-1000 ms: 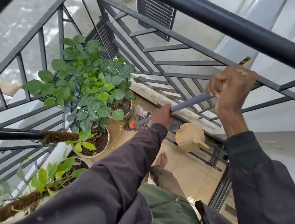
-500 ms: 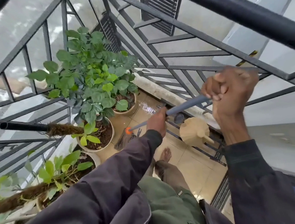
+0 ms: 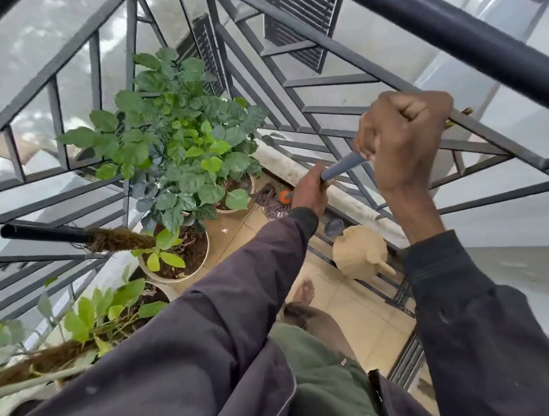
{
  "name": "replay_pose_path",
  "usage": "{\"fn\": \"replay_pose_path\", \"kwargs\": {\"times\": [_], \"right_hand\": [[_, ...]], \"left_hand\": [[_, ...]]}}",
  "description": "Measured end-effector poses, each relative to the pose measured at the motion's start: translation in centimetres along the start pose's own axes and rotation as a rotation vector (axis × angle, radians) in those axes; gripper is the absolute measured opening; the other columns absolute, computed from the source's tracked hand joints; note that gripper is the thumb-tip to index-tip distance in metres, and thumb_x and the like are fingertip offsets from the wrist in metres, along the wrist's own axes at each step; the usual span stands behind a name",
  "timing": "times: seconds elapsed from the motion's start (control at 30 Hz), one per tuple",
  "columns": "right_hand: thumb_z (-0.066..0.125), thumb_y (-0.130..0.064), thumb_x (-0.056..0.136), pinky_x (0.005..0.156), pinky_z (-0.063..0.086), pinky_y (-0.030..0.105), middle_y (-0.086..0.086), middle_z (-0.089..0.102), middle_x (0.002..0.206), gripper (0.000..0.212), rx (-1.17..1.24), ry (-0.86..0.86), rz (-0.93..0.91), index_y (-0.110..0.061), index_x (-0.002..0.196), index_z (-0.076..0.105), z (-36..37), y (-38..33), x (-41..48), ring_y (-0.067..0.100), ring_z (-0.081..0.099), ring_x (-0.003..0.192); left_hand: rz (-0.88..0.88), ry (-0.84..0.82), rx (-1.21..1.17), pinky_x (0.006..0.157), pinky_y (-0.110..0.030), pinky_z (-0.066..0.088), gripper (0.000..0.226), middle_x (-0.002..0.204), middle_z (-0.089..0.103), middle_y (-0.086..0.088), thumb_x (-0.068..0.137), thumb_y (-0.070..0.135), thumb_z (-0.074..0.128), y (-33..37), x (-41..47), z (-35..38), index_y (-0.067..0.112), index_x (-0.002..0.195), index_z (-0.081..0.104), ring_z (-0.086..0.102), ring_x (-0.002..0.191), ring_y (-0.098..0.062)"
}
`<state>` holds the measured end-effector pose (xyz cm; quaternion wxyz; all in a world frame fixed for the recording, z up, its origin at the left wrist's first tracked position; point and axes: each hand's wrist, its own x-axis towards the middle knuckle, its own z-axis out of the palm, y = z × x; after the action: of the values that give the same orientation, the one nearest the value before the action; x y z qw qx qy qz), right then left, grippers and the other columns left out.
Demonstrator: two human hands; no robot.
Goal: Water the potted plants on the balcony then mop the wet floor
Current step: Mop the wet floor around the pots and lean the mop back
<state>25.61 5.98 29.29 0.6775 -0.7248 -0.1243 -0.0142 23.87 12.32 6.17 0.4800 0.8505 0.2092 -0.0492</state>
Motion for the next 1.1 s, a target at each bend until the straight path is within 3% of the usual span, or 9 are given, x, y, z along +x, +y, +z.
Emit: {"fn": "replay_pose_path", "kwargs": {"times": [0.13, 0.2, 0.3, 0.4, 0.53, 0.63, 0.83, 0.93, 1.1], "right_hand": [[0.052, -0.004, 0.08, 0.047, 0.03, 0.026, -0.004, 0.03, 0.038, 0.04, 0.006, -0.071, 0.009, -0.019, 0.043, 0.046, 1.5, -0.9, 1.5, 0.021, 0.03, 0.034], [0.052, -0.001, 0.08, 0.048, 0.033, 0.022, -0.006, 0.034, 0.038, 0.038, 0.042, -0.14, 0.011, -0.015, 0.045, 0.05, 2.4, -1.0, 2.2, 0.019, 0.032, 0.034], [0.053, 0.003, 0.079, 0.047, 0.032, 0.022, -0.001, 0.034, 0.039, 0.032, 0.077, -0.278, -0.025, -0.007, 0.048, 0.053, 4.1, -0.9, 2.3, 0.018, 0.034, 0.034], [0.054, 0.004, 0.078, 0.048, 0.033, 0.022, -0.013, 0.038, 0.042, 0.032, 0.108, -0.368, -0.053, -0.014, 0.052, 0.052, 4.9, -0.8, 2.2, 0.014, 0.036, 0.035], [0.055, 0.002, 0.081, 0.048, 0.037, 0.023, -0.021, 0.041, 0.045, 0.035, 0.121, -0.373, -0.091, -0.021, 0.054, 0.053, 4.9, -1.5, 3.0, 0.016, 0.04, 0.036], [0.055, 0.001, 0.08, 0.049, 0.035, 0.022, -0.019, 0.039, 0.044, 0.037, 0.129, -0.365, -0.1, -0.021, 0.051, 0.051, 5.4, -1.8, 3.2, 0.019, 0.038, 0.036], [0.056, 0.002, 0.079, 0.043, 0.037, 0.033, -0.016, 0.037, 0.044, 0.032, 0.166, -0.359, -0.084, -0.016, 0.052, 0.052, 6.7, -1.3, 1.7, 0.014, 0.038, 0.034], [0.055, -0.001, 0.08, 0.047, 0.034, 0.025, -0.017, 0.038, 0.045, 0.037, 0.245, -0.374, -0.066, -0.027, 0.053, 0.051, 6.6, -1.4, 1.3, 0.014, 0.037, 0.034], [0.051, 0.005, 0.077, 0.048, 0.031, 0.024, -0.016, 0.036, 0.043, 0.041, 0.32, -0.392, -0.008, -0.026, 0.05, 0.049, 5.8, -0.4, 0.3, 0.016, 0.03, 0.033]], "left_hand": [[-0.005, -0.006, -0.043, 0.075, -0.047, 0.051, 0.013, 0.093, 0.066, -0.017, 0.097, 0.016, 0.059, -0.1, -0.6, -1.6, 0.007, 0.107, 0.058, 0.059, 0.085, -0.039], [-0.02, -0.002, -0.039, 0.075, -0.047, 0.051, 0.013, 0.09, 0.065, -0.016, 0.099, 0.018, 0.058, -0.2, -1.1, -2.4, 0.007, 0.107, 0.057, 0.058, 0.083, -0.037], [-0.08, 0.057, -0.005, 0.072, -0.044, 0.051, 0.011, 0.089, 0.063, -0.008, 0.099, 0.022, 0.058, -1.1, -1.6, -3.1, 0.014, 0.107, 0.057, 0.056, 0.081, -0.032], [-0.087, 0.075, -0.024, 0.073, -0.045, 0.052, 0.012, 0.092, 0.067, -0.011, 0.098, 0.023, 0.061, -1.7, -1.7, -4.1, 0.014, 0.106, 0.058, 0.061, 0.085, -0.036], [-0.052, 0.059, -0.055, 0.07, -0.047, 0.053, 0.005, 0.078, 0.061, -0.008, 0.094, 0.014, 0.059, -1.4, -0.8, -5.1, 0.012, 0.094, 0.055, 0.061, 0.077, -0.035], [-0.061, 0.035, -0.1, 0.074, -0.05, 0.056, 0.005, 0.082, 0.065, -0.014, 0.091, 0.022, 0.054, -2.2, 0.3, -5.3, 0.017, 0.091, 0.054, 0.063, 0.08, -0.037], [-0.022, 0.075, 0.067, 0.067, -0.044, 0.054, 0.006, 0.082, 0.067, -0.01, 0.095, 0.014, 0.061, -3.9, -1.7, -6.3, 0.013, 0.094, 0.055, 0.061, 0.073, -0.034], [-0.011, 0.11, 0.122, 0.064, -0.043, 0.051, 0.009, 0.083, 0.065, -0.012, 0.096, 0.012, 0.061, -4.5, -2.7, -6.2, 0.011, 0.097, 0.051, 0.059, 0.072, -0.035], [0.007, 0.066, 0.142, 0.067, -0.047, 0.054, 0.008, 0.086, 0.067, -0.014, 0.096, 0.009, 0.062, -6.3, -4.3, -6.8, 0.009, 0.101, 0.055, 0.063, 0.074, -0.035]]}}
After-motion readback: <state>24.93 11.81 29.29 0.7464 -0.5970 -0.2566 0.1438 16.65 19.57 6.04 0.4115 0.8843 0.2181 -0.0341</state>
